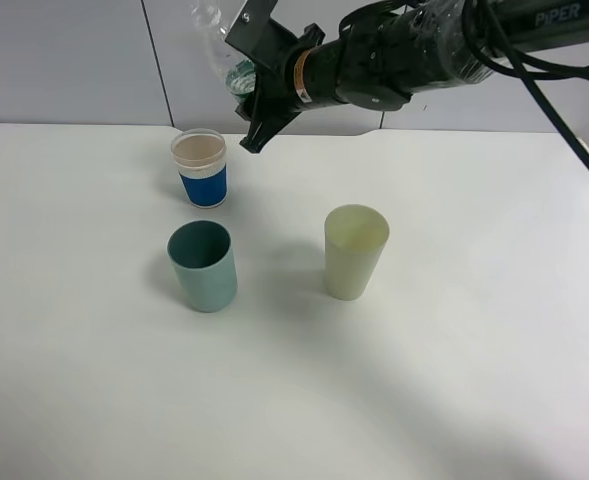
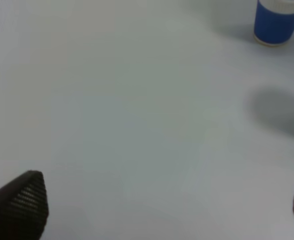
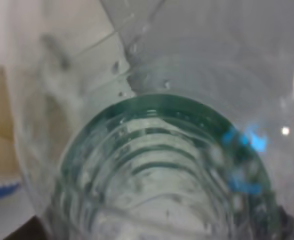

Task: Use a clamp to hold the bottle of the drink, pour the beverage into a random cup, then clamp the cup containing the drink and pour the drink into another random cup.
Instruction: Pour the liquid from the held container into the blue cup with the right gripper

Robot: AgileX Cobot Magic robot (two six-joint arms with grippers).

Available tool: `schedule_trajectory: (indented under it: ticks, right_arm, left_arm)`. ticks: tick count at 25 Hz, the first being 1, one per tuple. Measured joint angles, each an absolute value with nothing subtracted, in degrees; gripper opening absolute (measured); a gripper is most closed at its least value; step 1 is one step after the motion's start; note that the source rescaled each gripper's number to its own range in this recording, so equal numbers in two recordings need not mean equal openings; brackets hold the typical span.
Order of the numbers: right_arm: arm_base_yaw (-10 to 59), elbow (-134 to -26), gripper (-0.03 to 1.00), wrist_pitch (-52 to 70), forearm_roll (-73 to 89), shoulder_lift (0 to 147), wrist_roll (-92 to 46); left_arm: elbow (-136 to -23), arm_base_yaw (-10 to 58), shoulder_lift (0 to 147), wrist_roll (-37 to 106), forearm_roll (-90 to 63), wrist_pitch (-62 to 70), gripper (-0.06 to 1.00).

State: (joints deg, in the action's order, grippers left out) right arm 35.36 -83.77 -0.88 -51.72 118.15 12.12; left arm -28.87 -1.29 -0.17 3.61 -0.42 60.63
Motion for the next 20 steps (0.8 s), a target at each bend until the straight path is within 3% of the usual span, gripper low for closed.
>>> schedule_trajectory:
  ticks: [9,20]
  right_arm:
    - [36.1,-83.8,0.01,10.0,-53.7,118.1,10.1]
    - [39.5,-91.6,0.01,20.0,-59.7,120.4,10.0]
  left_arm:
    - [-28.9,-1.3,-0.2,3.6,-0.5,60.6,1.0]
    - [-28.9,-1.3,-0.2,3.6,-0.4,60.6,1.0]
